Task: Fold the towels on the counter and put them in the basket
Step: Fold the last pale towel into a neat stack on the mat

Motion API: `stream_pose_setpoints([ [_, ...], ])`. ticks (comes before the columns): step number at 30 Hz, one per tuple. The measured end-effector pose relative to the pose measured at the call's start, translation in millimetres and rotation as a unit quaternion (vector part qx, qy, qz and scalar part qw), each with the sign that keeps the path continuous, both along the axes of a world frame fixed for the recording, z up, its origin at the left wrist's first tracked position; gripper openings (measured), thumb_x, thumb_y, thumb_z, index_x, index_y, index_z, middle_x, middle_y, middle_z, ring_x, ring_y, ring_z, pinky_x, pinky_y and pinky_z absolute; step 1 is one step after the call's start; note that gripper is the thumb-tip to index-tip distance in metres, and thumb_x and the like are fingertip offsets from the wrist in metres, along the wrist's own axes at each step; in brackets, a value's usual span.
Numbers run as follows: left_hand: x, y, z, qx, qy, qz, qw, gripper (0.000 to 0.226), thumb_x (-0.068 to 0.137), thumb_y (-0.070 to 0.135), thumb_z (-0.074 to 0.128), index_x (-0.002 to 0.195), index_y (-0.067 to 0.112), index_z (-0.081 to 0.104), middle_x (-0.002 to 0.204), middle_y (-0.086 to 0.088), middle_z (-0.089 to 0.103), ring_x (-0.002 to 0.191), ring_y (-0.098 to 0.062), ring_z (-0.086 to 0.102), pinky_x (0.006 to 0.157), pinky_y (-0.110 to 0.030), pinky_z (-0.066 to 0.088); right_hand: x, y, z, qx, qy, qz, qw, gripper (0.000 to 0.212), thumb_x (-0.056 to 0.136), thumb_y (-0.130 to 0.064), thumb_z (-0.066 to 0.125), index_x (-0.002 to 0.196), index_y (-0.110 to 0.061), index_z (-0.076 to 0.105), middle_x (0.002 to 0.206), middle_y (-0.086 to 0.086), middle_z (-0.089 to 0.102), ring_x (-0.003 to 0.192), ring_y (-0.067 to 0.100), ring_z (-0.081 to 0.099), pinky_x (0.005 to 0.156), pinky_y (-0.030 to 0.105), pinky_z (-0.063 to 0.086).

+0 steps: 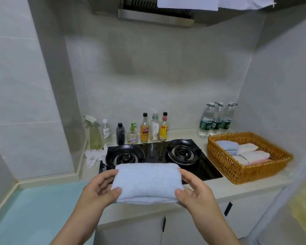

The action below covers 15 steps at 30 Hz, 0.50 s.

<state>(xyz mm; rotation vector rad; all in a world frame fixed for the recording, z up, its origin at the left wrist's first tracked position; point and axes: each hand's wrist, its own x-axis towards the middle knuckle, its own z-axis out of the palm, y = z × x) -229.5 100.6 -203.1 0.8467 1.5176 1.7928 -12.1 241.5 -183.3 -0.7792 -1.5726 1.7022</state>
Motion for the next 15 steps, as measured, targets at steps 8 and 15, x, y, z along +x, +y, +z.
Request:
stream_pose_setpoints([
  [8, 66.2, 89.5, 12.0, 0.011, -0.006, -0.015, 1.0, 0.066, 0.051, 0.021, 0.079, 0.116, 0.018, 0.067, 0.115, 0.003, 0.071, 0.107, -0.012, 0.066, 0.075, -0.027, 0.054, 74.3, 92.5, 10.6, -0.015, 0.005, 0.007, 1.0, 0.053, 0.089, 0.012, 0.053, 0.119, -0.031, 0.06, 0.117, -0.016, 0.069, 0.103, 0.013, 0.069, 0.079, 0.03, 0.057],
  [15, 94.5, 165.7, 13.2, 0.018, 0.001, -0.043, 0.999, 0.056, 0.06, 0.003, 0.079, 0.113, 0.016, 0.066, 0.108, 0.006, 0.073, 0.1, -0.004, 0.068, 0.066, -0.016, 0.055, 108.8, 157.5, 16.7, -0.012, 0.005, -0.019, 1.0, 0.05, 0.087, 0.014, 0.057, 0.115, -0.027, 0.061, 0.115, -0.015, 0.064, 0.092, 0.0, 0.069, 0.062, 0.019, 0.055],
])
